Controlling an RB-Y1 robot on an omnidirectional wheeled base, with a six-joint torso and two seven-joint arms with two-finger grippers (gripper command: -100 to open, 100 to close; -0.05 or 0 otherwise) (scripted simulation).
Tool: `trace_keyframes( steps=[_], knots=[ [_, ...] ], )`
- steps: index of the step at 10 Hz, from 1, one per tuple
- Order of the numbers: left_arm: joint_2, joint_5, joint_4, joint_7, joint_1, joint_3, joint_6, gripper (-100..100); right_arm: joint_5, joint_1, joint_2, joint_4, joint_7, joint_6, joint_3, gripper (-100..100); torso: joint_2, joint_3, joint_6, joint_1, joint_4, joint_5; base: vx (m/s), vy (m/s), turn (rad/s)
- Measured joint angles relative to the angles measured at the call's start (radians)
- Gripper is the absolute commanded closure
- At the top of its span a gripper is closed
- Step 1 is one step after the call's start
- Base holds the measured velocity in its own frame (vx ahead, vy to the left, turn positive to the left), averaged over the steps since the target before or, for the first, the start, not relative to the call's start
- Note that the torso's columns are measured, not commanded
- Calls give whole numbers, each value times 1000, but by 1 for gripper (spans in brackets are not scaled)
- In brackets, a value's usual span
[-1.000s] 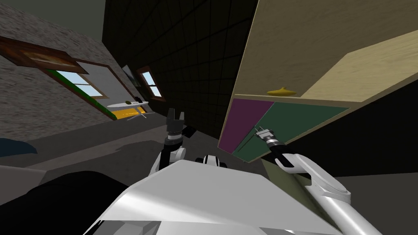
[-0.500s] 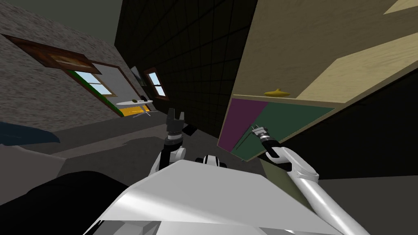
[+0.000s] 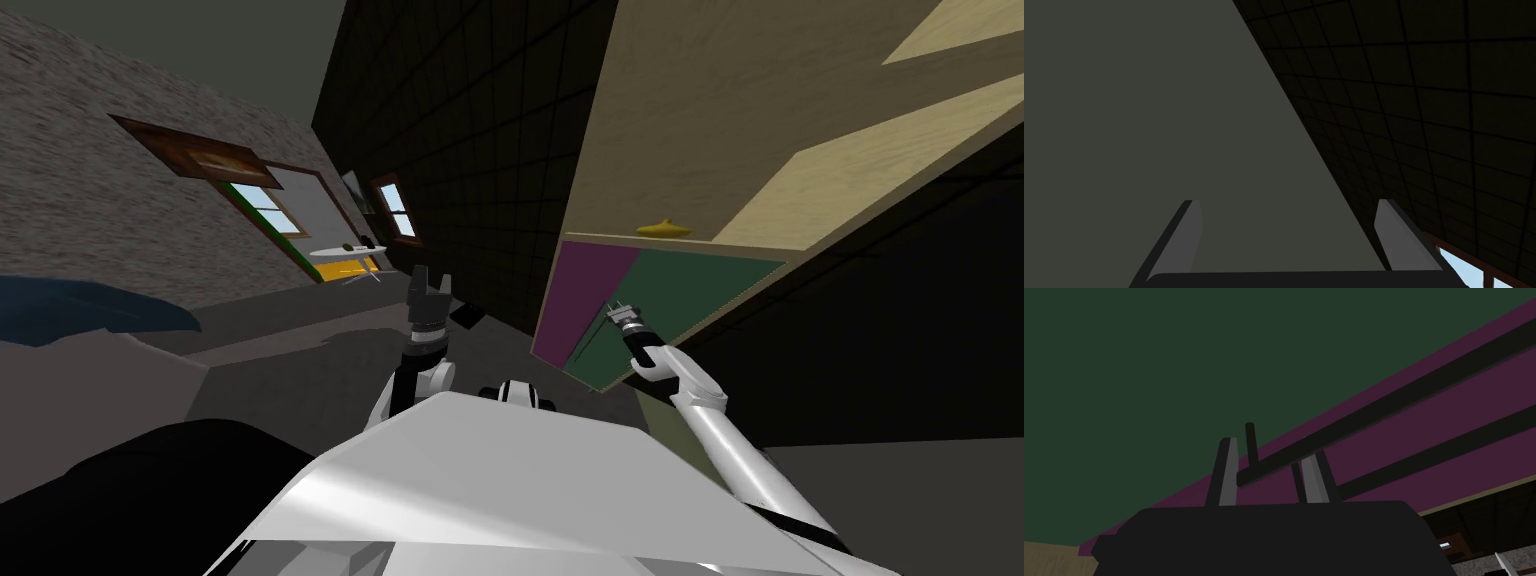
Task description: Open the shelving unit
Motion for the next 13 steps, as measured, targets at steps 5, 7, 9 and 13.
trace_keyframes(
  steps=[5,7,9,13],
  knots=[
    [0,0,0,0,0,0,0,0,58,-138,68,105,14,57,37,100,5,3,-7,-2,-4,-4,-110,-77,64],
    [0,0,0,0,0,0,0,0,69,-196,83,149,18,86,62,100,3,2,-1,1,-3,-2,-31,-43,39],
    [0,0,0,0,0,0,0,0,87,-234,102,174,20,112,80,100,5,3,-9,2,-4,-3,-128,-84,53],
    [0,0,0,0,0,0,0,0,103,-333,130,236,31,188,136,100,9,5,-13,9,-4,-1,-107,-68,50]
  ],
)
